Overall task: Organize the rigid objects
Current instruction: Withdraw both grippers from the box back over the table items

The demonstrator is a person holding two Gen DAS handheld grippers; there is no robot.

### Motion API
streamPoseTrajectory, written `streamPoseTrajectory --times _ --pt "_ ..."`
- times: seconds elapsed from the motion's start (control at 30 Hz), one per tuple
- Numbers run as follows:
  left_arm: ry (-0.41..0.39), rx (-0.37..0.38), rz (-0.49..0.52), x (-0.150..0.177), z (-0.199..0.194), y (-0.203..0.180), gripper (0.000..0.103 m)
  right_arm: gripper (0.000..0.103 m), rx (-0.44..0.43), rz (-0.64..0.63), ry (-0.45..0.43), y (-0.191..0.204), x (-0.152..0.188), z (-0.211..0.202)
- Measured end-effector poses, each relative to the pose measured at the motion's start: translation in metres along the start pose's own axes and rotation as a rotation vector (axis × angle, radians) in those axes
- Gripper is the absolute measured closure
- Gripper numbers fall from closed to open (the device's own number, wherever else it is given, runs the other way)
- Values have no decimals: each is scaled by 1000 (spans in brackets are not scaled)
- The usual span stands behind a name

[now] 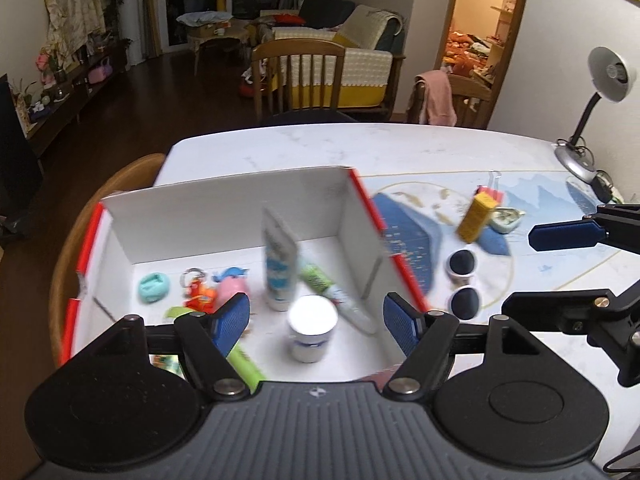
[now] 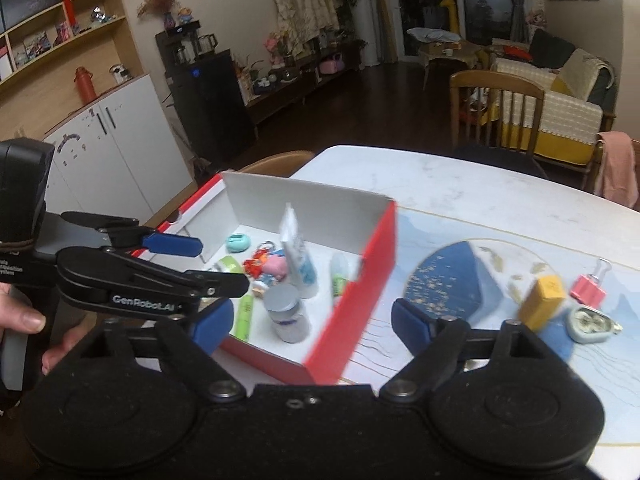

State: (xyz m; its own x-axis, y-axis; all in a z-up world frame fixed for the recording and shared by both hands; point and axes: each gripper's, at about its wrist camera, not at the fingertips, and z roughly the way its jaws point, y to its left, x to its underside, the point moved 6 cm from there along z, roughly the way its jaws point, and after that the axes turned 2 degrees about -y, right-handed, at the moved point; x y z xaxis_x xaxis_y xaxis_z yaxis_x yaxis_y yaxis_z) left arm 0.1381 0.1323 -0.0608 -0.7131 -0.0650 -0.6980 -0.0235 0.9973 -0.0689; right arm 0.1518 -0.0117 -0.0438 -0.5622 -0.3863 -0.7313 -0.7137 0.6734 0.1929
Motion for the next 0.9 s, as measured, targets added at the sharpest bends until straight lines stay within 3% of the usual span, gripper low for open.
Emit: streamPoseTrajectory --times 0.07,0.43,0.9 --pt "-3 13 5 -1 1 -13 18 11 13 5 -12 -11 4 -9" --pt "4 88 22 -2 22 -88 17 7 104 73 -25 -89 32 -42" --pt "51 109 -19 13 74 -154 3 7 206 75 7 -191 59 -61"
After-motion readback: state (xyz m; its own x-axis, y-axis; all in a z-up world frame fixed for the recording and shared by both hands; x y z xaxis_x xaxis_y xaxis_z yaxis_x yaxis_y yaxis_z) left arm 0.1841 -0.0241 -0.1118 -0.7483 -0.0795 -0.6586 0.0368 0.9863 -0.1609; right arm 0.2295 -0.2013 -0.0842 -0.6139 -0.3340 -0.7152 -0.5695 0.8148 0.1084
